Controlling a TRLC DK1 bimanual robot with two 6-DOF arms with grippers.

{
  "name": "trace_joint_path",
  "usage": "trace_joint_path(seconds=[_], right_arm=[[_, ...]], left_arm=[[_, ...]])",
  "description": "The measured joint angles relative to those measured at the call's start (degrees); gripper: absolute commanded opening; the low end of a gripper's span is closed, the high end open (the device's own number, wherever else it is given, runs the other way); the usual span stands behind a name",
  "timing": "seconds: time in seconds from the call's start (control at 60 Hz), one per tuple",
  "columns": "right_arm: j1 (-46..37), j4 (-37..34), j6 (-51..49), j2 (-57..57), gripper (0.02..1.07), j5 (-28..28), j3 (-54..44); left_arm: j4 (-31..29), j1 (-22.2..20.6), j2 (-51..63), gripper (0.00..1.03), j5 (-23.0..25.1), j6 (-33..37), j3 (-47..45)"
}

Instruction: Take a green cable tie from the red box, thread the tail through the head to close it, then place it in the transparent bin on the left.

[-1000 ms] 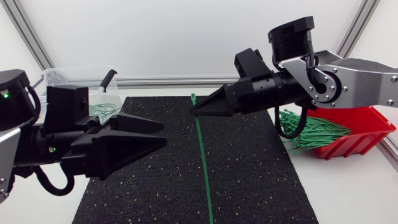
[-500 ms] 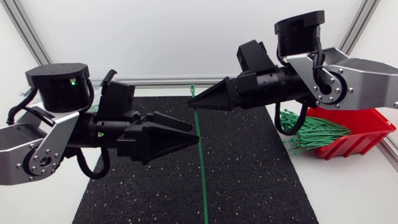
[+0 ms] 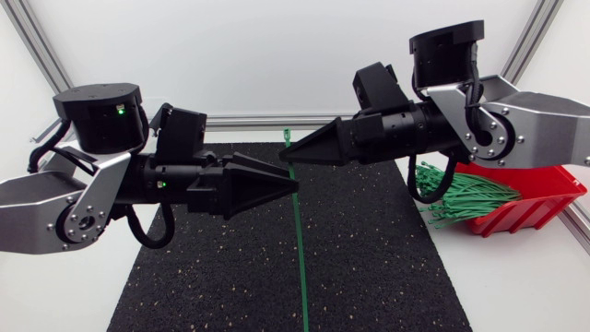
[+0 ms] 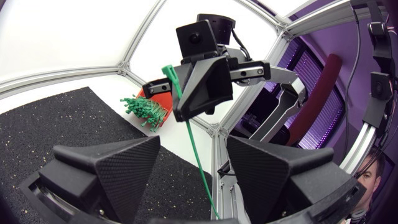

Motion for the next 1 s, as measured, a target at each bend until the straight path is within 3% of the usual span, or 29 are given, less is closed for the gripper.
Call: trace_joint_path(seconds=[0.1,0.183,0.283,0.483,0.55,0.85,0.883,1.0], right_arm=[[0.04,0.15,0.0,-0.42,0.08,0.26,-0.52],[0.04,0.17,-0.02,-1.05,0.08,0.42,-0.7],[0.07,0.17,0.0,-1.79,0.08,0.44,-0.72],[0.07,0.63,-0.02,-2.47,0.08,0.83,-1.22],[0.07,0.68,-0.02,-2.47,0.08,0.85,-1.44],[0.04,1.01,-0.07,-2.49,0.12,1.14,-1.86],[0.04,1.03,-0.07,-2.49,0.12,1.29,-2.01],[0.04,1.03,-0.31,-2.95,0.12,1.53,-2.43]], left_arm=[[0.22,0.28,0.39,0.37,0.0,0.0,0.55],[1.07,0.31,0.98,0.34,0.0,-0.04,0.87],[1.29,0.31,1.42,0.23,0.0,-0.04,0.98],[1.46,0.31,1.77,0.23,0.0,-0.48,1.25],[1.44,0.31,1.77,0.13,0.0,-1.03,1.44],[1.42,0.31,2.12,0.11,0.44,-3.04,2.36],[1.42,0.31,2.12,0.01,0.44,-3.06,2.38],[1.01,0.24,2.14,0.04,0.63,-3.48,2.58]])
